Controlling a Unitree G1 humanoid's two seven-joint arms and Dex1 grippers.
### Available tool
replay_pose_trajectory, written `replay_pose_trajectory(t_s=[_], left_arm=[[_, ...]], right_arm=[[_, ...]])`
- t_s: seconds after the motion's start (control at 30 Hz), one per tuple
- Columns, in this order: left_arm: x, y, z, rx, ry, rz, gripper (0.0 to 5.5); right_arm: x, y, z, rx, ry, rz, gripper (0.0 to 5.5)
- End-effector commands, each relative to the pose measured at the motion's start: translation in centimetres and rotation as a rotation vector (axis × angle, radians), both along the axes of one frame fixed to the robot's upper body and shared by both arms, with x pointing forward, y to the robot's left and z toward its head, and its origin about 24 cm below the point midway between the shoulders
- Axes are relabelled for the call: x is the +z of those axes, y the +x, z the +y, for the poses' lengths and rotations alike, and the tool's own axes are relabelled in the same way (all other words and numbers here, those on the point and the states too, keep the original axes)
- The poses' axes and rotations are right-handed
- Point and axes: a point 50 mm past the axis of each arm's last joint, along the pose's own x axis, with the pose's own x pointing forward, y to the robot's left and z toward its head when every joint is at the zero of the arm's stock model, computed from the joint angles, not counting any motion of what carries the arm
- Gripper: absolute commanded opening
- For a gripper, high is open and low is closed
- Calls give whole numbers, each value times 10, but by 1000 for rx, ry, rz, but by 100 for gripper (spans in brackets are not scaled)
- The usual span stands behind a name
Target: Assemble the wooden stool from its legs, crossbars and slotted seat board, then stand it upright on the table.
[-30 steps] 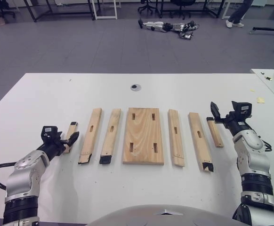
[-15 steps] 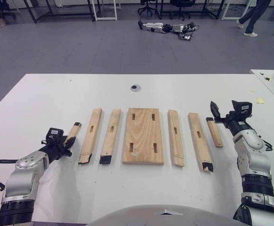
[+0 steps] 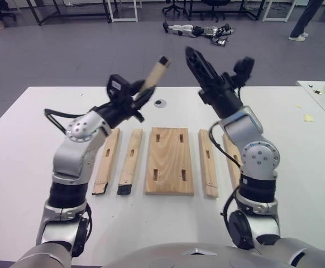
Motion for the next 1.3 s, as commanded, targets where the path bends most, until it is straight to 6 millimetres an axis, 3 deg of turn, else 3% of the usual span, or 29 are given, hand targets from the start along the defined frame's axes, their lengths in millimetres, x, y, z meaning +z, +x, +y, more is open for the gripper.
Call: replay_pose_trajectory(t_s=[0.03, 0.23, 0.53, 1.0, 1.07, 1.13, 1.23, 1.3], left_arm=[[19, 0, -15, -56, 1, -123, 129], [20, -3, -14, -56, -9, -157, 129], [8, -10, -22, -151, 38, -123, 129], [15, -10, -19, -157, 37, -146, 129], [15, -10, -19, -159, 40, -143, 129], [11, -9, -19, -149, 52, -130, 129], [2, -7, -16, -132, 70, -87, 194], [-7, -4, -7, -81, 69, -46, 227]], right_arm=[[8, -2, 1, 48, 7, 69, 458], [1, -3, -5, 27, -13, 131, 458], [4, -1, -8, 35, -31, 113, 305], [-7, -3, -10, 39, -106, 150, 58], [-9, -4, -10, 32, -117, 154, 42], [-8, 0, -16, -30, -113, 149, 42], [-11, 4, -33, -186, -156, 139, 42], [-30, -2, -59, -346, -169, 208, 42]])
